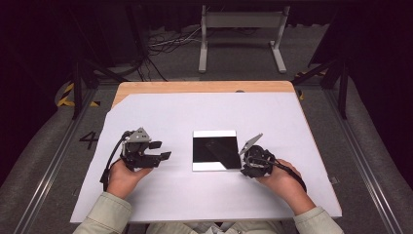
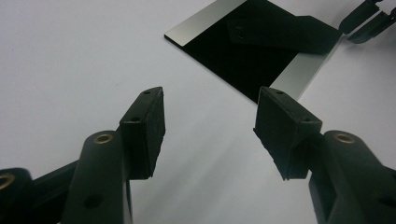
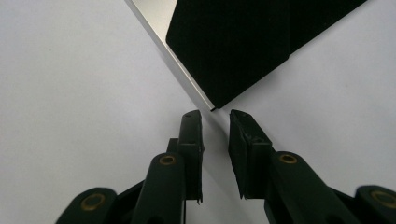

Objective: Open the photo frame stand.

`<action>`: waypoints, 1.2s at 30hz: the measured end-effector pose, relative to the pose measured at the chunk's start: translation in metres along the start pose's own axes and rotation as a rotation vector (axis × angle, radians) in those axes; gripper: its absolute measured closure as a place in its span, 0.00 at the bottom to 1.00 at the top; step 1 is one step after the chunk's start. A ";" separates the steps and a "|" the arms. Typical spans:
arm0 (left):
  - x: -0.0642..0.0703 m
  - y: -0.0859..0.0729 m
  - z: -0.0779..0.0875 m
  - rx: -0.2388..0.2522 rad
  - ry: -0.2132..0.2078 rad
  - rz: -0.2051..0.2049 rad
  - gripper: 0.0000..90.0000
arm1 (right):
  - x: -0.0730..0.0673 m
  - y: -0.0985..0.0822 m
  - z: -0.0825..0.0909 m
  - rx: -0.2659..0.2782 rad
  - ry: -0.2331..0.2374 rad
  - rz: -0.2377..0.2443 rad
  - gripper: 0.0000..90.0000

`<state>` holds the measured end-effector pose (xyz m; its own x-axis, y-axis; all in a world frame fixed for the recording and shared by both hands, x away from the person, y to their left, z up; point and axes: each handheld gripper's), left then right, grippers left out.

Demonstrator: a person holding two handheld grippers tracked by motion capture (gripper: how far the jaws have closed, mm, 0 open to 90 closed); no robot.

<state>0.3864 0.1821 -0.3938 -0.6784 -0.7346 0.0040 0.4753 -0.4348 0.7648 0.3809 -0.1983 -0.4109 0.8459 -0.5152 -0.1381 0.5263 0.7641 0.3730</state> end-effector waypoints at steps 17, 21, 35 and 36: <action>0.000 -0.001 -0.001 -0.007 0.002 -0.001 0.47 | -0.001 0.004 -0.002 0.006 -0.026 0.010 0.94; 0.000 -0.001 -0.002 -0.010 0.002 0.002 0.47 | -0.001 0.004 0.004 0.036 -0.023 0.006 0.95; -0.001 -0.002 -0.003 -0.004 -0.008 0.009 0.45 | -0.001 0.008 0.028 0.199 0.005 0.011 1.00; 0.000 -0.002 -0.003 -0.002 -0.010 0.010 0.45 | -0.001 0.008 0.029 0.209 0.006 0.013 1.00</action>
<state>0.3875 0.1817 -0.3973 -0.6793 -0.7337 0.0174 0.4829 -0.4290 0.7634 0.3816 -0.2025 -0.3809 0.8533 -0.5031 -0.1372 0.4865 0.6733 0.5568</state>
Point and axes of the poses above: each handheld gripper's, and its own axes: z roughly backward along the jaws, y roughly out of its top, x roughly to its right, and after that the axes turned 10 degrees about y, right-handed
